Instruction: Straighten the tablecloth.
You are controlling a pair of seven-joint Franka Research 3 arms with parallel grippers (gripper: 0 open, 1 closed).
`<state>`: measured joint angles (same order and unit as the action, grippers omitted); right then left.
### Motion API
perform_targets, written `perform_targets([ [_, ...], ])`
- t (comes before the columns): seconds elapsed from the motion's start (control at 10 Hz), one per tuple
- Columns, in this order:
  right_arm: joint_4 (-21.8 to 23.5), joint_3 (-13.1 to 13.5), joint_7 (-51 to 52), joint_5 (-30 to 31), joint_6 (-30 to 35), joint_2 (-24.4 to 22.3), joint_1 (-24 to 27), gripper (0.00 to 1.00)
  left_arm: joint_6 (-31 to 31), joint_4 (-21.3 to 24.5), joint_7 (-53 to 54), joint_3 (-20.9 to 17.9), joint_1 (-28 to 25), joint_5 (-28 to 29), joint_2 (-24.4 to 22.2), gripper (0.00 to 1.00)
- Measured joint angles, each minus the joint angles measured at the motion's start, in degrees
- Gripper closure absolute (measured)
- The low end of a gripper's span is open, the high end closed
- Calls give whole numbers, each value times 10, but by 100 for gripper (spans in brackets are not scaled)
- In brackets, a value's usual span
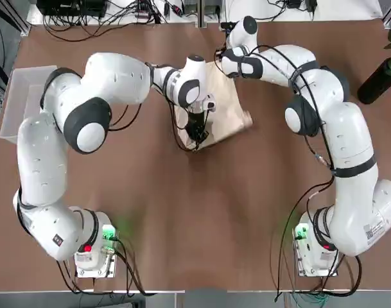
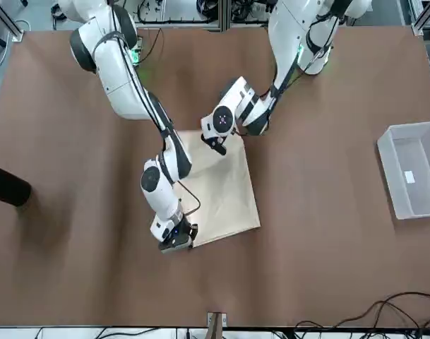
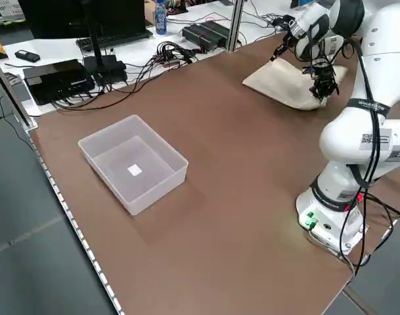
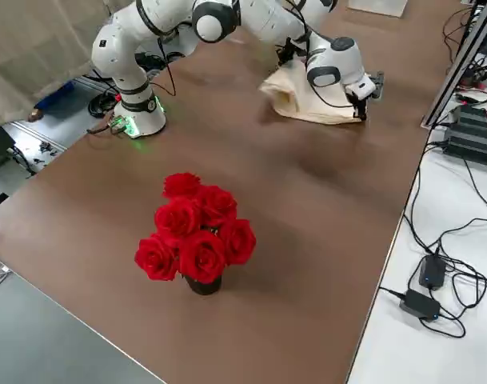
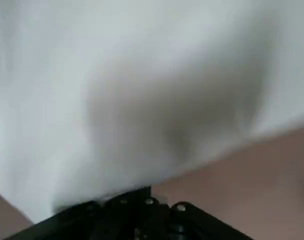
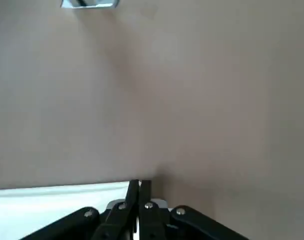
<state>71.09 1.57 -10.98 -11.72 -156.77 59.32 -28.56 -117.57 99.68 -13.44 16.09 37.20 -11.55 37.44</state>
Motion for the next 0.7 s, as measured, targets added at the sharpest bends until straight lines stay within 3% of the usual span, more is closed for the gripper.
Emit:
perform_targets([
  [0.2, 0, -1, 0, 0, 0, 0, 4, 97, 1, 1, -14, 0, 7, 0, 0, 97],
  [0.7, 0, -1, 0, 0, 0, 0, 4, 97, 45, -13, -26, -4, 2, 0, -33, 26],
])
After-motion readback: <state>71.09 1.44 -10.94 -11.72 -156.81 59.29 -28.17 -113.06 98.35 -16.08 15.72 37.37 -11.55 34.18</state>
